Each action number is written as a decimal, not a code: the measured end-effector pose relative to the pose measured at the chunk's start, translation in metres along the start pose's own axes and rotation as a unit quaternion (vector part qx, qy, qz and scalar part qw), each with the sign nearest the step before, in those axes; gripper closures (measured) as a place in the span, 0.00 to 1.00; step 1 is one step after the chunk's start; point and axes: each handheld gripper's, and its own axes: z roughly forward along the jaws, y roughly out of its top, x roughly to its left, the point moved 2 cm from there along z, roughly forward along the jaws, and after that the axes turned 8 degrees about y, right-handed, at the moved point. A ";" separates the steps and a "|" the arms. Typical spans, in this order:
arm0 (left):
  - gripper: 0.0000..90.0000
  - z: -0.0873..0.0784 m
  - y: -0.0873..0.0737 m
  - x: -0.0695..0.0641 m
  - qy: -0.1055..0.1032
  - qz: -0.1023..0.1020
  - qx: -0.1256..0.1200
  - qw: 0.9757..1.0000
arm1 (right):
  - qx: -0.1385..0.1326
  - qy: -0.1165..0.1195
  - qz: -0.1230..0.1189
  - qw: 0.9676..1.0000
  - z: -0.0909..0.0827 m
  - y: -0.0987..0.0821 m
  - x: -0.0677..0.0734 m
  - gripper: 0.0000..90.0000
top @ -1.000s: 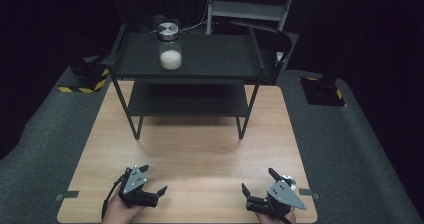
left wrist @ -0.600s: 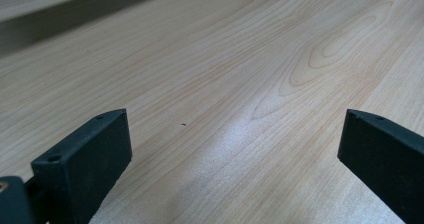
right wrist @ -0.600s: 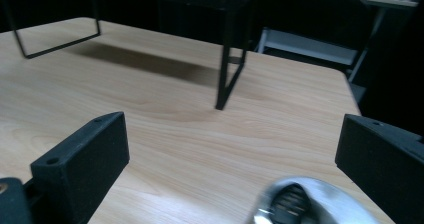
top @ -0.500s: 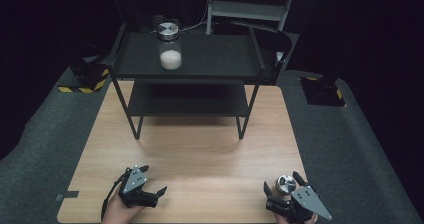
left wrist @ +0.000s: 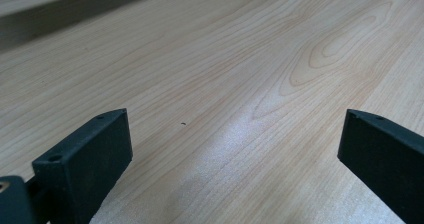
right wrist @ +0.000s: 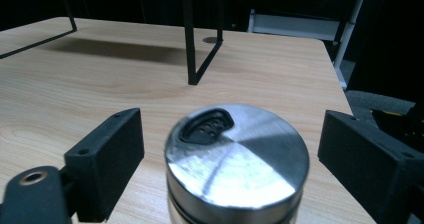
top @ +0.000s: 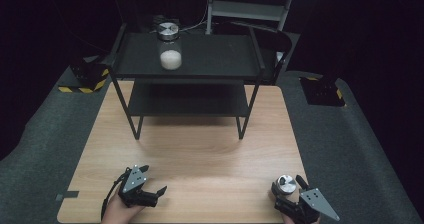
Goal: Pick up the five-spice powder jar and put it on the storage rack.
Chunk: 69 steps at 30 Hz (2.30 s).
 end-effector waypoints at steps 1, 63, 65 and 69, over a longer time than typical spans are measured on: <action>0.01 0.000 0.000 0.000 0.000 0.003 0.000 1.000 | 0.001 0.000 0.001 1.000 0.000 -0.001 -0.001 0.15; 0.02 0.002 0.002 -0.001 0.000 0.008 0.005 1.000 | -0.027 0.028 -0.023 0.999 0.003 0.005 0.008 0.39; 0.01 0.001 0.002 -0.001 -0.001 0.009 0.004 1.000 | -0.027 0.033 -0.029 0.999 0.004 0.008 0.011 0.39; 0.01 0.001 0.002 0.000 -0.002 0.008 0.005 1.000 | -0.028 0.045 -0.038 0.998 0.008 0.015 0.013 0.39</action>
